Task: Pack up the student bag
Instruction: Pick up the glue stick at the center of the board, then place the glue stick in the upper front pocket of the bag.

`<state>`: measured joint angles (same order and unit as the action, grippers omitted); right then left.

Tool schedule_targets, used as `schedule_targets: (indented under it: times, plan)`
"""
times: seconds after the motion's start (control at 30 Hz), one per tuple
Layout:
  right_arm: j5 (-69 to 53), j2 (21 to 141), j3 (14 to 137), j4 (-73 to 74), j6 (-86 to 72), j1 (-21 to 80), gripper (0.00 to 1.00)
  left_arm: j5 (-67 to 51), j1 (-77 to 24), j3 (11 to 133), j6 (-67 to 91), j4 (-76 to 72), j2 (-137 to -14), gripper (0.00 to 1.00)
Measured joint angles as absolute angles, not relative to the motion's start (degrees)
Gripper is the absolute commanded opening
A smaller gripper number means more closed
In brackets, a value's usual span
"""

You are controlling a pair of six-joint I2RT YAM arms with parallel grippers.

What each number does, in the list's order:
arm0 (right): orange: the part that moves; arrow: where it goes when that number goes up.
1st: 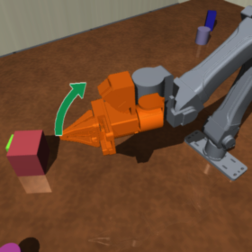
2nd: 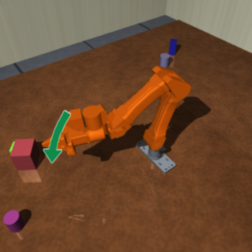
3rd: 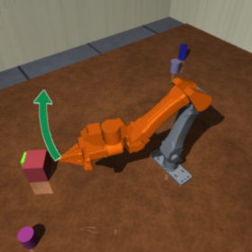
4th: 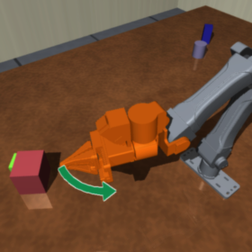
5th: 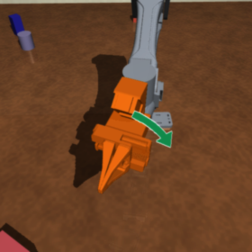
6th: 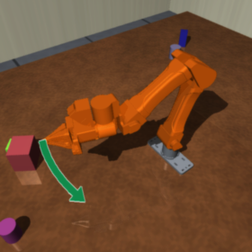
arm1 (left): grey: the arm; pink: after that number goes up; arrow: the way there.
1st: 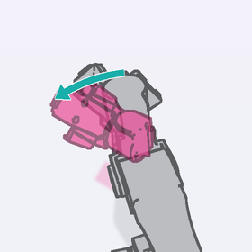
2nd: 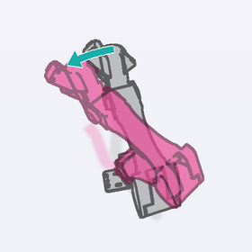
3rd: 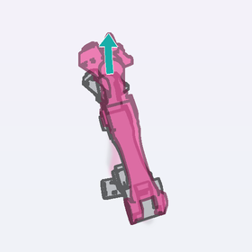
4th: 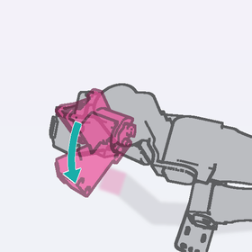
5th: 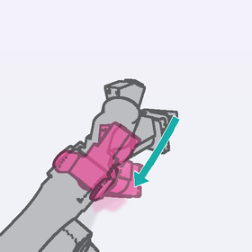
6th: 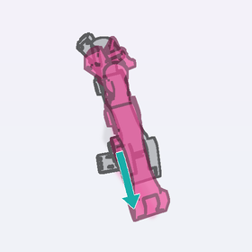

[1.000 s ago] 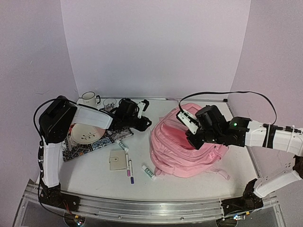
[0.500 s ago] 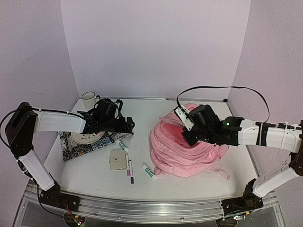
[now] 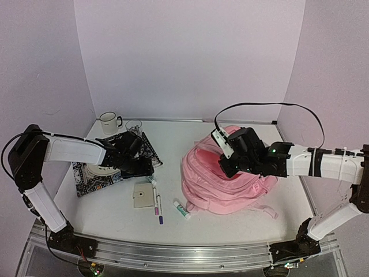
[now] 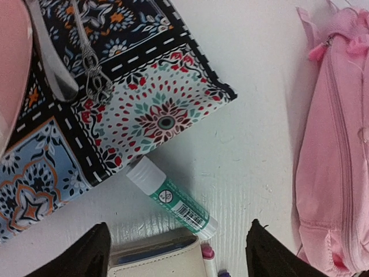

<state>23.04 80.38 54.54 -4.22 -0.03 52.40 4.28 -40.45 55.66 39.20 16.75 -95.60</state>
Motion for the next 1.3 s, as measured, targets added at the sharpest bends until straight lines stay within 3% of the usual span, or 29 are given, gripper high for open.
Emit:
schedule_targets:
  times: [0.1,0.33,0.43,0.77,0.9,1.3]
  plan:
    - [22.5,80.4,54.6,-4.2,-0.4,52.4,0.00,4.2,-40.4,57.6,41.3,18.4,-99.2,0.60]
    - [21.4,80.2,54.6,-4.0,-1.0,52.2,0.00,4.2,-40.4,62.7,44.6,21.8,-105.9,0.57]
    - [21.4,80.0,54.6,-4.0,-1.0,52.2,0.00,4.2,-40.4,65.0,45.2,23.1,-107.7,0.52]
    - [21.9,79.2,54.6,-3.9,-0.7,52.1,0.00,3.0,-40.2,67.6,47.1,24.7,-110.0,0.13]
    - [21.8,79.2,54.6,-3.9,-0.7,52.1,0.00,1.6,-40.2,68.6,48.2,25.5,-109.9,0.02]
    - [20.5,79.2,54.6,-3.9,-0.7,52.0,0.00,-7.9,-42.0,67.7,54.3,16.2,-102.6,0.00]
